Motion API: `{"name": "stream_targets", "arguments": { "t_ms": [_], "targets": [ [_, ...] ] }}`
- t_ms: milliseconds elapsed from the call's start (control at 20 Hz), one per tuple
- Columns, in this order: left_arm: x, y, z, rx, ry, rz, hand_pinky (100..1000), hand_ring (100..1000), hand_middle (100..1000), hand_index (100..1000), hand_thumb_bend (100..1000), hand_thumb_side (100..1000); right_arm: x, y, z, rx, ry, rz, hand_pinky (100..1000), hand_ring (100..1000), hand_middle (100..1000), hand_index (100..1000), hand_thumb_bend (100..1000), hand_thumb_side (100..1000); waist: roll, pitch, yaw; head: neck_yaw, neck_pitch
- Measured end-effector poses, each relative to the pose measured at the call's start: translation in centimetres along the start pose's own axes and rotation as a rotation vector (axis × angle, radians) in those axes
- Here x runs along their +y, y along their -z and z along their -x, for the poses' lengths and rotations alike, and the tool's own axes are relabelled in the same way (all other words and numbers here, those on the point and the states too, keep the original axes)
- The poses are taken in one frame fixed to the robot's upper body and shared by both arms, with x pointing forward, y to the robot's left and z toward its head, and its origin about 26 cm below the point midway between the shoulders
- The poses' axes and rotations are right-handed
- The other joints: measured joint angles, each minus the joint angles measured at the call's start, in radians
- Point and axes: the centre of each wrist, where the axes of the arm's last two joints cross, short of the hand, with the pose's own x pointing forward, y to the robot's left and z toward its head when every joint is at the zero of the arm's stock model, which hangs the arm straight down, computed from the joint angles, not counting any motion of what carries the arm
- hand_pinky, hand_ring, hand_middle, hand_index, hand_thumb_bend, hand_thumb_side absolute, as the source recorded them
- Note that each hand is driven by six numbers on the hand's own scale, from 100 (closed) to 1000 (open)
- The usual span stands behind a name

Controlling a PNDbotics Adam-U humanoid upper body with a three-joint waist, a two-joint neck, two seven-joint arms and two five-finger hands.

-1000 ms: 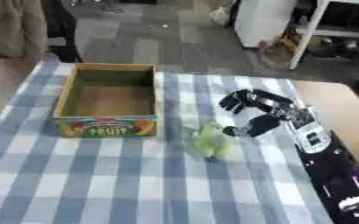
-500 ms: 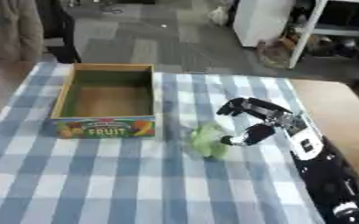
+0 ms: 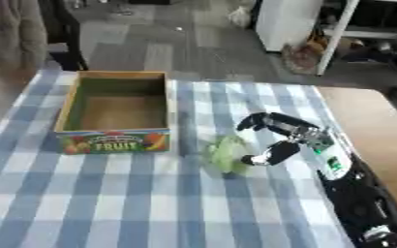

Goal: Pick up objects on the table and place them in the box.

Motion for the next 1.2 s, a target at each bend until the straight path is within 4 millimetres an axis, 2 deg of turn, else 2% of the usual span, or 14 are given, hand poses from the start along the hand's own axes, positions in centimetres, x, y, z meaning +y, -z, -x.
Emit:
{"name": "stream_targets", "arguments": {
  "t_ms": [450,850,1050,1100,1200],
  "targets": [
    [0.0,0.0,0.0,0.000,0.000,0.000,609,580,590,654,100,592,0.5,0.6,-0.3,-0.004,-0.002,-0.022,877,895,852,851,459,326,-0.002,0.001,0.001,-0.002,0.000],
    [0.0,0.0,0.0,0.000,0.000,0.000,609,581,591,654,100,592,1.0,1.1,-0.6,0.002,-0.022,-0.046,831,846,823,847,450,304,-0.003,0.002,0.002,-0.006,0.000],
    [0.0,0.0,0.0,0.000,0.000,0.000,610,581,591,654,100,592,1.1,1.2,-0.6,0.000,-0.029,-0.045,799,812,803,837,433,255,-0.003,0.002,0.002,-0.007,0.000],
    [0.0,0.0,0.0,0.000,0.000,0.000,610,581,591,654,100,592,1.2,1.2,-0.6,-0.001,-0.030,-0.045,780,797,794,832,418,200,-0.003,0.002,0.002,-0.008,0.000],
    [0.0,0.0,0.0,0.000,0.000,0.000,610,581,591,655,100,592,1.3,1.2,-0.6,-0.002,-0.033,-0.045,742,766,775,829,407,152,-0.003,0.002,0.002,-0.008,0.000]
  ]
}}
